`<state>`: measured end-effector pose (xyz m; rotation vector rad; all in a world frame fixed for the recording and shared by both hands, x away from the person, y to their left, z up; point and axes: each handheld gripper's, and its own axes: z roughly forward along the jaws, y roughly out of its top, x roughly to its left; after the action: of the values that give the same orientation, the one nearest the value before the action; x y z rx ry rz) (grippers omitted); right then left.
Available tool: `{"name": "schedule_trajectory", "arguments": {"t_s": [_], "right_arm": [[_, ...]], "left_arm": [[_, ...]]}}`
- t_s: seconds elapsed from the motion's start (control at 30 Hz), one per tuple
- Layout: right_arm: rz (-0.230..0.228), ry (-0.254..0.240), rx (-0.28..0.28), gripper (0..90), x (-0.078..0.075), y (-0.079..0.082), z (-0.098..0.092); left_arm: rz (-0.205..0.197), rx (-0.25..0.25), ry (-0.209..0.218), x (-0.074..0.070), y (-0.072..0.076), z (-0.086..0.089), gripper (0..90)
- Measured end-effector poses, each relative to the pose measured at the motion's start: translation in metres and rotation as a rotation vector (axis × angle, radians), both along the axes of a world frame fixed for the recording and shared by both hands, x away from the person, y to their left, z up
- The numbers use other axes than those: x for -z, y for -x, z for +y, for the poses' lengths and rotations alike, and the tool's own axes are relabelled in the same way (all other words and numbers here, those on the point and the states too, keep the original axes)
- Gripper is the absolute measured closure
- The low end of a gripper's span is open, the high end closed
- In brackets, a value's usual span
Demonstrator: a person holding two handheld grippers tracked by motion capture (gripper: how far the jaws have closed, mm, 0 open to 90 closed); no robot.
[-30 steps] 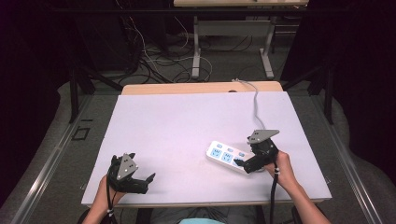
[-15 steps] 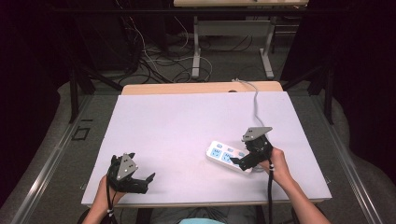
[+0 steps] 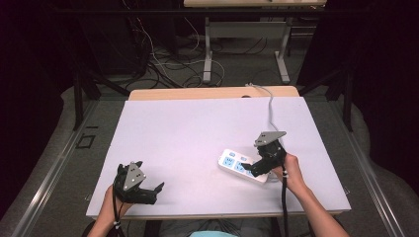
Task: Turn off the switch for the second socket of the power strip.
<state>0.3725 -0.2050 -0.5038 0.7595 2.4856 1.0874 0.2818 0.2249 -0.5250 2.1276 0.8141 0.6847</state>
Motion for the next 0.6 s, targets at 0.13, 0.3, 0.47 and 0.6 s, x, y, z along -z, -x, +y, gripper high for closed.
{"name": "schedule_trajectory", "arguments": {"t_s": [0.13,0.3,0.47,0.6], "right_arm": [[-0.008,0.004,0.004,0.0,0.0,-0.003,0.003],[-0.009,-0.003,0.006,0.0,0.0,-0.007,0.006],[-0.016,-0.011,0.005,0.0,0.001,-0.011,0.008],[-0.008,-0.012,0.015,0.0,0.001,-0.013,0.009]], "left_arm": [[-0.003,-0.002,0.002,0.0,0.0,0.0,0.0],[-0.011,-0.001,-0.011,-0.001,-0.001,0.001,0.0],[-0.001,-0.001,0.002,0.0,0.0,0.001,0.0],[-0.01,0.0,-0.012,-0.001,-0.001,0.001,0.0]]}}
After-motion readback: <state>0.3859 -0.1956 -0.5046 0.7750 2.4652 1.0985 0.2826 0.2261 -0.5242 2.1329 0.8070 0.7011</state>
